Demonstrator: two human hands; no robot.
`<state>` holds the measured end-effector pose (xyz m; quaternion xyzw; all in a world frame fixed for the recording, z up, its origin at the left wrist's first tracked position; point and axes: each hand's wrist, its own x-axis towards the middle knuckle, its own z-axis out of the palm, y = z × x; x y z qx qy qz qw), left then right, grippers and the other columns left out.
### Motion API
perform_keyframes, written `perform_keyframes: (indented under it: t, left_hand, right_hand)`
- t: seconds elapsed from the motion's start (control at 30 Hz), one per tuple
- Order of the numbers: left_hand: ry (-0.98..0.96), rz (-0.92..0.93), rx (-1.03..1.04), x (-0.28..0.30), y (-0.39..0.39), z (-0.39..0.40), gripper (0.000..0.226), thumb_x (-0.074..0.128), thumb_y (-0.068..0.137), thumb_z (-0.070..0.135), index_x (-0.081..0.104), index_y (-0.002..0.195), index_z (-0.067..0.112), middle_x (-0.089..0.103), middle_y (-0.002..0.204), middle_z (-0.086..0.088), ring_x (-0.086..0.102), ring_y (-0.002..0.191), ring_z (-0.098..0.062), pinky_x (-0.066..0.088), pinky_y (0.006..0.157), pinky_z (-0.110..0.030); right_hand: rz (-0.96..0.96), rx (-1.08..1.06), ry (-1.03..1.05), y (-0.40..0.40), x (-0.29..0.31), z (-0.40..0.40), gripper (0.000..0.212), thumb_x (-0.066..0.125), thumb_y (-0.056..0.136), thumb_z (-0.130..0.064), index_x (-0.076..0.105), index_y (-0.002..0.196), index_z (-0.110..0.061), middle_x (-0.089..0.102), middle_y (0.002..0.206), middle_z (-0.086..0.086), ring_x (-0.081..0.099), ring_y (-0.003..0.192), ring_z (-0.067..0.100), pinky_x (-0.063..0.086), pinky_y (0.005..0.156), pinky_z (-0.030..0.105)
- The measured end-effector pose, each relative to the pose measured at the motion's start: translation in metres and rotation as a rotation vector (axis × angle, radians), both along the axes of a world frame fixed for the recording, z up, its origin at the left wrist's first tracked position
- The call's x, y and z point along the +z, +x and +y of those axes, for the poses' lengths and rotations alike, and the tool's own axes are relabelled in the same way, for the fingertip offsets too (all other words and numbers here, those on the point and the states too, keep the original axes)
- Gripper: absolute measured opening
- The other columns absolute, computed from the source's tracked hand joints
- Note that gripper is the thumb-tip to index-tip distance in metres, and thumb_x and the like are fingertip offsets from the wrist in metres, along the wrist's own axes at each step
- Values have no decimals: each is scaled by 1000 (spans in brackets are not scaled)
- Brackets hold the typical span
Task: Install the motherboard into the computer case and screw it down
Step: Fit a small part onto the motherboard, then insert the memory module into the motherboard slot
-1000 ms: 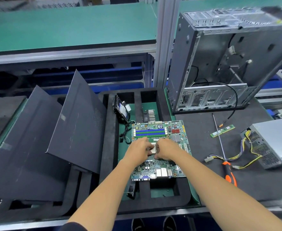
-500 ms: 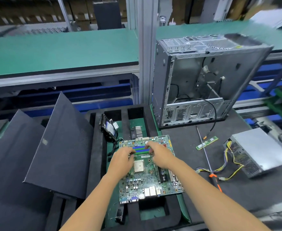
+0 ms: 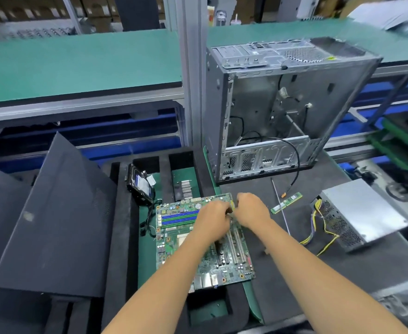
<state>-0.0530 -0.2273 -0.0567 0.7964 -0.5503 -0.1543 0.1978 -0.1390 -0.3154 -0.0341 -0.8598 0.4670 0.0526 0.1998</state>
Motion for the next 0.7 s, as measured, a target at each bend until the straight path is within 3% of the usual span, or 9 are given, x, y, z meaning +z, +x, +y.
perform_keyframes:
  t: [0.1,0.23,0.43,0.7]
  left_hand:
    - [10,-29,-40,-3,-16,-28,13,56,85,13,64,95,8,64,98,-12,58,93,-32,48,75,-37]
    - [61,-16,-105,-8,-35,-64,18,55,86,14,63,101,7,61,104,-13,56,99,-32,47,80,-40]
    - [99,5,-152,-15,-67,-108,15,48,89,10,59,97,4,57,103,-16,56,98,-37,45,79,-44]
    - [117,18,-94,-33,-76,-131,15,46,91,10,60,95,5,54,102,-14,56,95,-34,45,72,-41]
  right_hand:
    - [48,-121,-87,-16,-7,-18,22,58,88,-17,54,108,-9,56,118,13,53,113,33,46,81,39]
    - [108,-290,-185,-36,-15,-46,36,60,90,-21,48,123,-10,48,128,10,49,121,28,47,89,38]
    - [81,-408,-117,-50,-31,-72,25,40,98,-13,42,122,-6,46,129,13,49,122,33,46,89,42]
    - [26,-429,21,-53,-38,-95,25,43,95,-8,48,119,1,57,123,21,56,114,37,47,87,40]
